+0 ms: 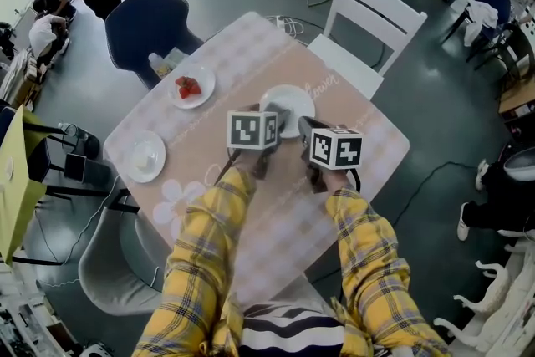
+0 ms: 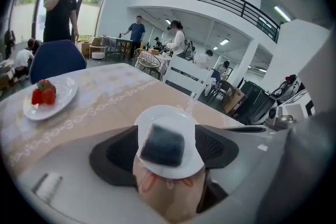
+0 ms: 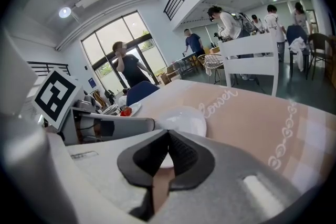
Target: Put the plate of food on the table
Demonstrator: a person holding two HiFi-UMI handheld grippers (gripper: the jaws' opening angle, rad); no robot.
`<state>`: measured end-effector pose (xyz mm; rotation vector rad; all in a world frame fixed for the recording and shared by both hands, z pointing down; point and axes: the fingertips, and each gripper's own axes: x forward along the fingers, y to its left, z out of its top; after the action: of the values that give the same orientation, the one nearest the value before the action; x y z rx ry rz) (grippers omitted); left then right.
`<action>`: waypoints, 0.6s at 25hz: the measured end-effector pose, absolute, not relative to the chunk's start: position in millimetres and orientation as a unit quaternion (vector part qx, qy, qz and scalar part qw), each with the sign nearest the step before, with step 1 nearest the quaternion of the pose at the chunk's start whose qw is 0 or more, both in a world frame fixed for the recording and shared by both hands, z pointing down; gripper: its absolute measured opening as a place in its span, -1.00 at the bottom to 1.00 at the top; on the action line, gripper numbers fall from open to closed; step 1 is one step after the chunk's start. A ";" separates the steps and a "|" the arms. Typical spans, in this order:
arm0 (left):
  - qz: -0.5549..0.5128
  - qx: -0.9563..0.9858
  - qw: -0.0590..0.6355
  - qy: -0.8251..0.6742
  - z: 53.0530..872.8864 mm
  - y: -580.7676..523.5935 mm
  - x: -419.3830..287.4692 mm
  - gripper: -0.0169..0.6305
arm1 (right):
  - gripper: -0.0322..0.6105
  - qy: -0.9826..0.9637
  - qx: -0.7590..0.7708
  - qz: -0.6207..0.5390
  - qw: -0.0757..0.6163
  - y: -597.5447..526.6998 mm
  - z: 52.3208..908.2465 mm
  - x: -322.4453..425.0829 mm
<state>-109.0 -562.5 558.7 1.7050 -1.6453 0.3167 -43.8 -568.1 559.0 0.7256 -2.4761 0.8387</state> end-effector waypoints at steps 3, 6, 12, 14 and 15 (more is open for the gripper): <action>0.119 0.662 0.362 -0.646 560.5 -558.7 -108.7 0.02 | -0.91 -0.892 0.260 0.301 0.214 -566.0 558.8 -44.6; 0.117 0.659 0.334 -0.663 554.5 -552.6 -113.1 -0.26 | -0.91 -0.893 0.260 0.300 0.213 -564.8 557.0 -44.1; 0.062 0.653 0.301 -0.692 537.6 -535.7 -125.1 -0.94 | -0.91 -0.894 0.260 0.299 0.208 -556.1 556.0 -46.1; 0.058 0.657 0.301 -0.689 536.7 -528.5 -123.5 -0.94 | -0.91 -0.895 0.260 0.296 0.210 -551.6 555.9 -45.8; 0.056 0.658 0.303 -0.687 536.3 -524.7 -122.5 -0.94 | -0.91 -0.896 0.260 0.294 0.209 -550.0 554.5 -46.1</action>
<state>-122.5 -524.7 536.3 1.7446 -1.8220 0.1486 -46.1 -550.0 554.5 0.7241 -2.4910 0.8182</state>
